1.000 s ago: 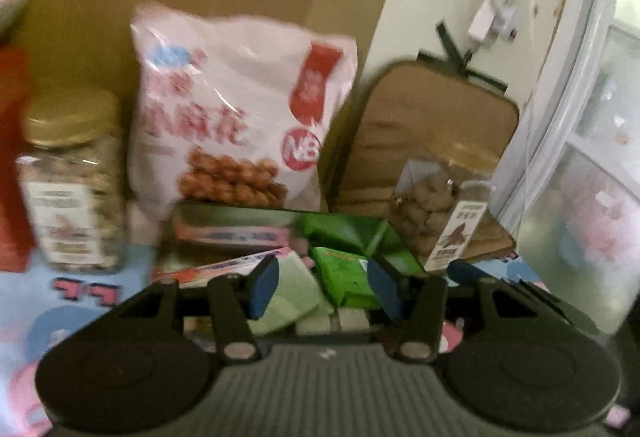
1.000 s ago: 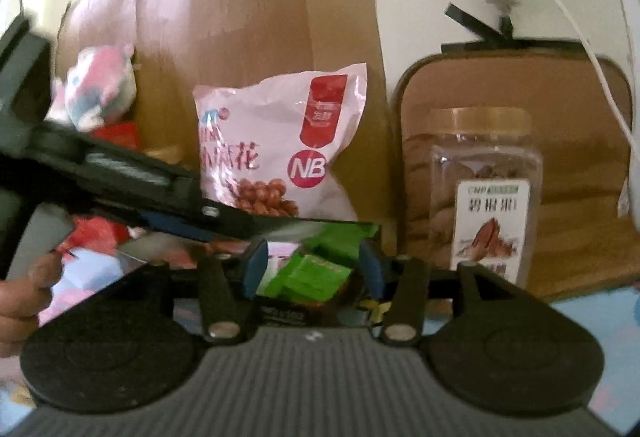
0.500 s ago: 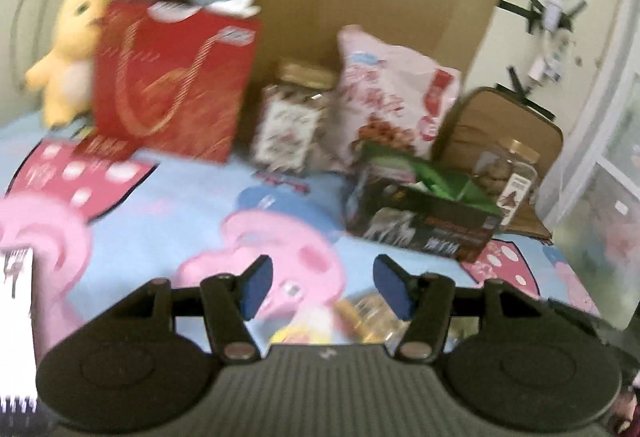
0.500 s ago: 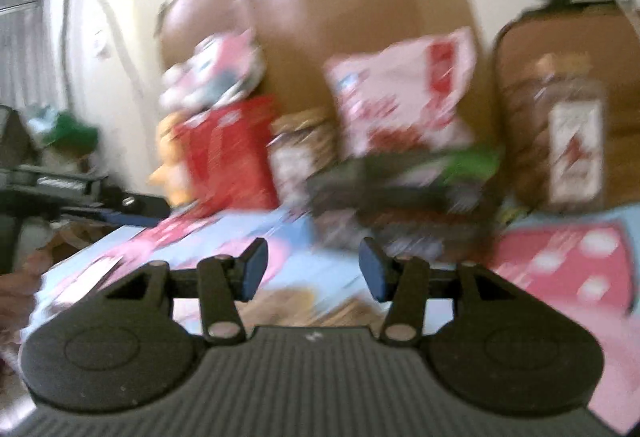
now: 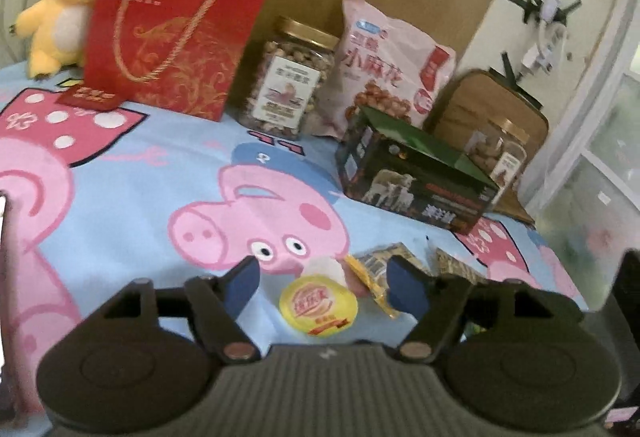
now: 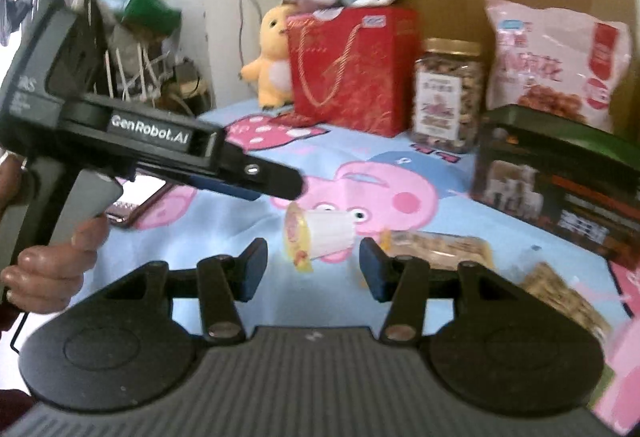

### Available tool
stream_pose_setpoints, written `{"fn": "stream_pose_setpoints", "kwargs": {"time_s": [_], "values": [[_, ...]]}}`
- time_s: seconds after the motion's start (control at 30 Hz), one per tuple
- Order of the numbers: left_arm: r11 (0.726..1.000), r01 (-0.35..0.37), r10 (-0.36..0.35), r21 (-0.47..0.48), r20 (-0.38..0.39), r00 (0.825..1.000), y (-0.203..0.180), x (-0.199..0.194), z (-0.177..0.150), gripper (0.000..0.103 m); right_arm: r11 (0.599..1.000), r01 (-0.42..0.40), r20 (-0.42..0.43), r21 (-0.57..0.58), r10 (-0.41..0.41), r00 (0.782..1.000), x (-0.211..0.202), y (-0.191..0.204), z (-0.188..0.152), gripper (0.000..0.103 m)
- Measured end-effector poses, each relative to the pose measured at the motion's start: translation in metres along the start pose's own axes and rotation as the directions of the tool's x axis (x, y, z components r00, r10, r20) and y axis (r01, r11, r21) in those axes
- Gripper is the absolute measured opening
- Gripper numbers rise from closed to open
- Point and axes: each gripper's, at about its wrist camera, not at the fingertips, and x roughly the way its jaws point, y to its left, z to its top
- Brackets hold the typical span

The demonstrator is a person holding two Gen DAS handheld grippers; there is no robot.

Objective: Organize snacks
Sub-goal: 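Grasp the yellow-lidded cup with the right tool and place it in the black box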

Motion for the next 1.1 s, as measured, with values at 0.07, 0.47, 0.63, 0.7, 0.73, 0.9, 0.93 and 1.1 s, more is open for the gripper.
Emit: {"fn": "stream_pose_setpoints", "kwargs": {"time_s": [0.07, 0.47, 0.63, 0.7, 0.73, 0.9, 0.93, 1.1], "values": [[1.0, -0.009, 0.01, 0.008, -0.023, 1.0, 0.0, 0.012, -0.001, 0.068, 1.0, 0.015, -0.038, -0.007, -0.015, 0.999, 0.015, 0.003, 0.003, 0.054], [1.0, 0.012, -0.012, -0.02, -0.018, 1.0, -0.006, 0.008, -0.007, 0.047, 0.999, -0.012, -0.052, 0.04, 0.014, 0.999, 0.026, 0.003, 0.004, 0.032], [0.999, 0.037, -0.037, 0.017, 0.006, 0.999, -0.03, 0.011, 0.014, 0.047, 0.999, 0.027, 0.04, 0.02, -0.028, 0.999, 0.008, -0.004, 0.011, 0.031], [0.998, 0.058, -0.058, 0.037, 0.005, 0.998, -0.042, 0.019, 0.026, 0.047, 0.998, 0.049, 0.063, 0.035, -0.051, 0.997, 0.0, -0.014, 0.016, 0.03], [0.997, 0.067, -0.067, 0.048, 0.003, 0.998, -0.05, 0.025, 0.033, 0.047, 0.997, 0.064, 0.077, 0.041, -0.067, 0.995, -0.005, -0.021, 0.019, 0.03], [0.989, 0.091, -0.093, 0.12, 0.01, 0.996, -0.088, 0.061, 0.068, 0.047, 0.987, 0.135, 0.132, 0.091, -0.147, 0.98, -0.02, -0.059, 0.035, 0.03], [0.987, 0.094, -0.096, 0.129, 0.008, 0.995, -0.094, 0.069, 0.074, 0.047, 0.983, 0.149, 0.138, 0.106, -0.163, 0.977, -0.021, -0.07, 0.039, 0.03], [0.982, 0.09, -0.092, 0.168, 0.004, 0.996, -0.117, 0.111, 0.103, 0.047, 0.968, 0.183, 0.153, 0.173, -0.21, 0.966, -0.015, -0.119, 0.057, 0.03]]}}
